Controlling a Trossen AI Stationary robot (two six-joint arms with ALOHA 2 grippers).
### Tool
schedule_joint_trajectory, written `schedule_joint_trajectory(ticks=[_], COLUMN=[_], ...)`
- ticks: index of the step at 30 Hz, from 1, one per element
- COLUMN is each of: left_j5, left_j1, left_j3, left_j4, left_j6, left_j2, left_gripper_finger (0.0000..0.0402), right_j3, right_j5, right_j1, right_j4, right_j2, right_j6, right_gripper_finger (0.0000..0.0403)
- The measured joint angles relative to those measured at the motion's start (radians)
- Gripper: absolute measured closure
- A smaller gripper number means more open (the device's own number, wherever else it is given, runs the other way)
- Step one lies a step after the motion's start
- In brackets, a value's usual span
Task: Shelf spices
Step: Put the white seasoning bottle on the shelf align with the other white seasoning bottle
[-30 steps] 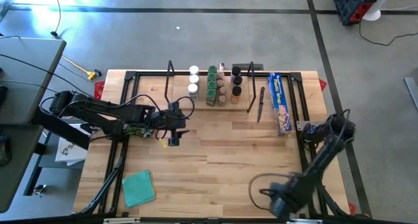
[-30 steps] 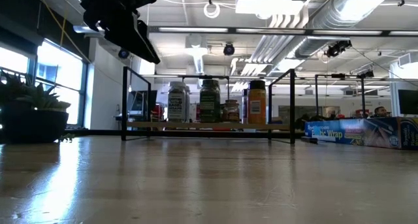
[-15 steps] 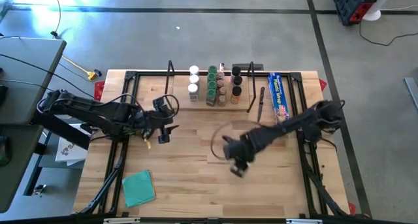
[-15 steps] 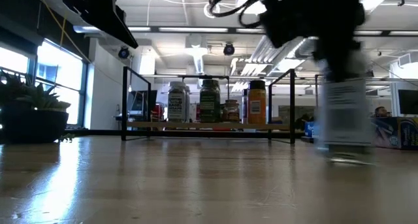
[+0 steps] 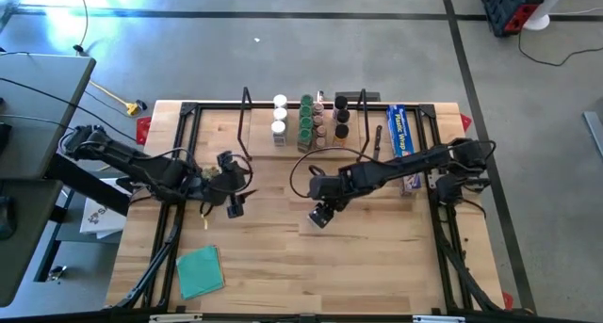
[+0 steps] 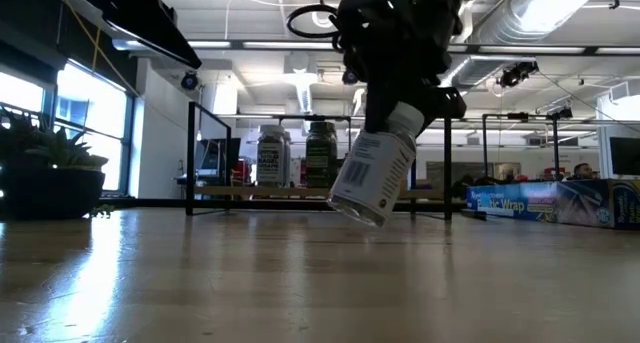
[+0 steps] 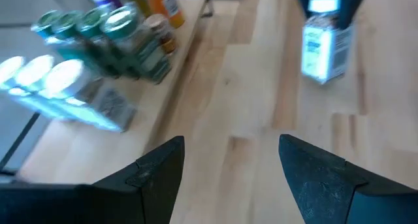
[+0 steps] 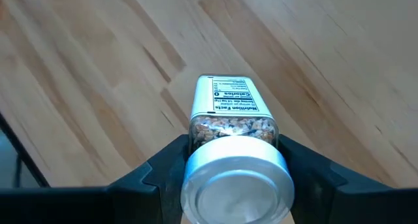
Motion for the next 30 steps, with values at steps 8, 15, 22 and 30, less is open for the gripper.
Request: schedule_joint_trajectory(ticks=[8, 15, 22, 30], left_j5=[0.037, 0.121, 0.139, 0.296], left_j1=[-0.065, -0.094, -0.121, -0.104], left_j3=[-0.198, -0.344, -0.406, -0.408], left_j4=[0.416, 0.716, 0.839, 0.94], left_j6=[0.035, 0.053, 0.042, 0.012], left_j2=[0.001, 0.003, 0.003, 0.105], left_gripper_finger=[0.0158, 0.0158, 0.0158, 0.016], right_j3=[0.0, 0.0, 0.001, 0.002], right_j5=[0.042, 0.066, 0.065, 0.149], right_j1=[0.013, 0.012, 0.012, 0.119], right_j4=[0.079, 0.109, 0.217, 0.129], right_j2=[0.0, 0.0, -0.015, -0.094], right_j6=[0.043, 0.059, 0.003, -0.134], right_gripper_finger=[0.0175, 0.0157, 0.0155, 0.0154])
